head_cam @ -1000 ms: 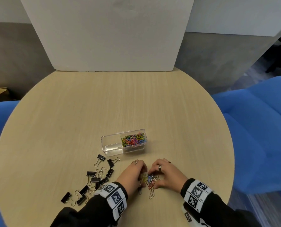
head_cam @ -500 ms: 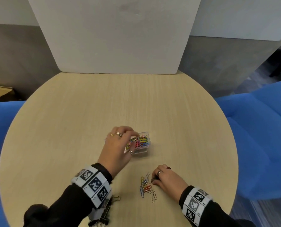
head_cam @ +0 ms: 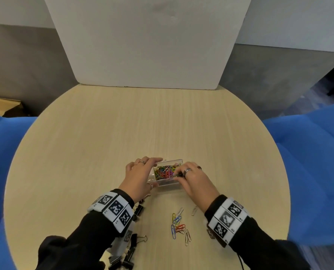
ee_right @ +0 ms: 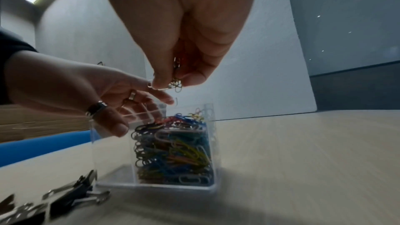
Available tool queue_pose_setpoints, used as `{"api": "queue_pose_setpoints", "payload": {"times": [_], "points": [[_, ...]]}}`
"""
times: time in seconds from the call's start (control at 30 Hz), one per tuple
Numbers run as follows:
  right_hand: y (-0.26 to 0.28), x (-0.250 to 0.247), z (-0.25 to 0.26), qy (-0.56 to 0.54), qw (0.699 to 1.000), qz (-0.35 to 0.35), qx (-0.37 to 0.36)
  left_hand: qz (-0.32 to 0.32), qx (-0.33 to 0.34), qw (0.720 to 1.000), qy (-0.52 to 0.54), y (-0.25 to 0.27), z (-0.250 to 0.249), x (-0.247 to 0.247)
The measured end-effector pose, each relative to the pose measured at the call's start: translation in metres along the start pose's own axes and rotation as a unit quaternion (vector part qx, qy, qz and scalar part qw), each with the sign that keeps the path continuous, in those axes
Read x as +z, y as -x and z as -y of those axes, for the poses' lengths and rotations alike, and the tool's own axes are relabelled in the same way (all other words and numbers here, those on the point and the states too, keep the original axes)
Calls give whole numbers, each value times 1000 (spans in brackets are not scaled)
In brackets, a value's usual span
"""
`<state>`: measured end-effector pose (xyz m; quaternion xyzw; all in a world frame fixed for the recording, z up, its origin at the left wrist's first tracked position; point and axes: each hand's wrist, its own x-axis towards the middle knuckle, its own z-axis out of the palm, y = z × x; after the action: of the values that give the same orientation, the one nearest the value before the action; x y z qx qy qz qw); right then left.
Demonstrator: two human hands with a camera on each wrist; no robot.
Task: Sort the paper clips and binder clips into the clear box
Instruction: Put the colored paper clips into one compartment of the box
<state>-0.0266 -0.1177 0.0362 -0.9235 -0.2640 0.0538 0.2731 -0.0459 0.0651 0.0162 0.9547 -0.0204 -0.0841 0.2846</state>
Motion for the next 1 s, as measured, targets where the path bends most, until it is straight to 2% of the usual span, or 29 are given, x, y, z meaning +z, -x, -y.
{"api": "queue_pose_setpoints", "payload": {"times": [0.07,0.23,0.33,0.47,0.57,0.67,0.73,0.77,0.83,0.87,0.9,0.93,1.0], "points": [[-16,3,6,-22,999,-29,-5,0,1,1000,-1,0,0,0],[-28,14,-4,-23,1000,12,12,4,1,1000,-4,-1,0,1],[-22,11,-12,-18,999,-31,-34,2,-1,1000,-8,-1,1,3],[-12,8,-26,73,990,-8,-118,-4,3,1000,-6,-1,2,4],[-6,3,-36,77,988,-29,-129,-2,6,1000,-2,-1,2,3],[3,-5,-40,-2,993,-80,-90,-15,10,999,-32,2,-2,2],[13,-8,-45,-36,996,-80,-32,-78,58,993,-67,9,-7,2],[19,-8,-49,-41,998,-53,3,-121,97,985,-73,14,-11,4],[30,-7,-58,-38,995,65,58,-166,191,966,-49,27,-18,13],[35,-4,-62,-31,988,132,74,-141,235,961,-36,34,-21,19],[40,0,-66,-25,978,189,83,-84,262,961,-25,40,-25,25],[45,5,-69,-21,971,225,82,-15,259,966,-15,44,-28,31],[53,12,-71,-26,965,245,86,132,197,971,-17,49,-29,45]]}}
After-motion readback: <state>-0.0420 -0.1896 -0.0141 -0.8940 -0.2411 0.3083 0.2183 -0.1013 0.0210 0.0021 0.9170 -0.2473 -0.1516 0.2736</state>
